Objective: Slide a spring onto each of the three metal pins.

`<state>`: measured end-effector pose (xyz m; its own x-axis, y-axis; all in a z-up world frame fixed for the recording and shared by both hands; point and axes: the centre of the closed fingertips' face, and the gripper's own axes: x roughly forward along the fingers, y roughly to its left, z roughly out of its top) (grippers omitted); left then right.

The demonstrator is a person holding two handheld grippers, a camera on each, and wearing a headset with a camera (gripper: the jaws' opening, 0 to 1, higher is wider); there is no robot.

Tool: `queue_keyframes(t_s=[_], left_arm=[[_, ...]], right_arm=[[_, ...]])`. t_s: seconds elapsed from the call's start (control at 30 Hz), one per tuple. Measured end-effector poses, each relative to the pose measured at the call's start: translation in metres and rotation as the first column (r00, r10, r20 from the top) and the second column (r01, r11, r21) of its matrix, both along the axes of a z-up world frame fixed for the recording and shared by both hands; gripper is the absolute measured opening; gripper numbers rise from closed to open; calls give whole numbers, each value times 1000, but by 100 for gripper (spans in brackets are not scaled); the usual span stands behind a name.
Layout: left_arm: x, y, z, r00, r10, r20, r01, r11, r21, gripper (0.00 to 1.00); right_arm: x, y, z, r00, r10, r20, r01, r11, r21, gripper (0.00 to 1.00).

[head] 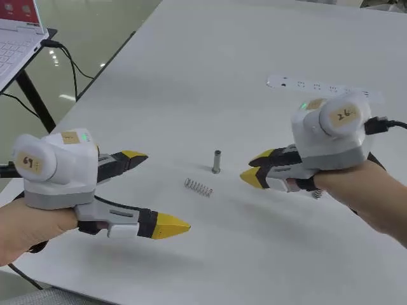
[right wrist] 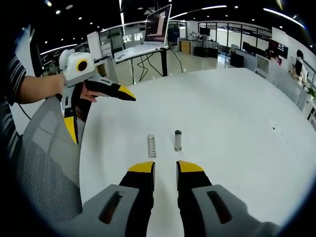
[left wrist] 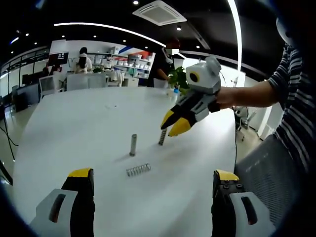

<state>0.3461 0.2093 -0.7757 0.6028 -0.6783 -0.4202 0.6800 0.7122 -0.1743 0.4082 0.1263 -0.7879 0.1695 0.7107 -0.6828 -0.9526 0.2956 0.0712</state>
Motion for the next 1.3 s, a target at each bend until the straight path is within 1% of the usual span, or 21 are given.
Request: queue_keyframes(t_s=[0.03,0.1,0.13,0.23,0.3,0.4,0.5,0.53,0.57,0.73,0.8,0.9,1.0,1.07,1.13,1.2,1.3], left_arm=[[0,0,0,1000,0,-1,0,1000,1,98],[0,1,0,1000,0,0,0,1000,1,98],[0,1,0,1000,0,1,0,1000,1,98],[0,2,-1,1000,2,1,-2,1000,2,98],[0,2,-3,1000,0,-1,0,1000,12,98],[0,2,-2,1000,1,-1,-1,1000,8,98],[1,3,-1,1000,7,2,-7,1000,5,98],[1,3,-1,1000,9,2,-9,1000,4,98],[1,4,-1,1000,11,1,-11,1000,2,98],[1,4,-2,1000,14,-3,-14,1000,-1,98],[1,3,-2,1000,12,-5,-12,1000,0,98],[0,3,-2,1000,10,-6,-10,1000,0,98],[0,4,-2,1000,11,-8,-11,1000,0,98],[0,5,-3,1000,12,-10,-12,1000,1,98],[0,6,-3,1000,15,-13,-15,1000,3,98],[0,7,-3,1000,17,-13,-17,1000,3,98],[-1,8,-3,1000,19,-15,-19,1000,3,98]], right_arm=[[-2,2,-2,1000,10,-13,-11,1000,-15,15],[-3,9,-3,1000,25,-6,-25,999,-23,14],[-5,15,-4,999,54,4,-54,998,-38,14],[-9,27,-4,996,90,8,-89,994,-55,13],[-10,36,-6,993,120,18,-119,989,-83,13],[-13,45,-12,984,178,25,-172,975,-140,13],[-13,50,-18,974,222,46,-209,959,-193,13],[-14,51,-20,972,229,45,-215,955,-205,13],[-14,53,-24,968,247,47,-231,947,-223,13],[-16,62,-37,963,267,31,-252,936,-247,13],[-17,64,-43,965,262,15,-251,936,-248,13],[-17,65,-51,966,258,8,-247,934,-258,12],[-15,64,-62,969,246,-8,-239,932,-272,12],[-13,62,-68,973,230,-11,-224,934,-279,12],[-13,62,-73,976,216,-25,-215,937,-277,12],[-13,61,-77,976,216,-27,-214,934,-285,12],[-12,59,-78,979,201,-28,-201,939,-278,8]])
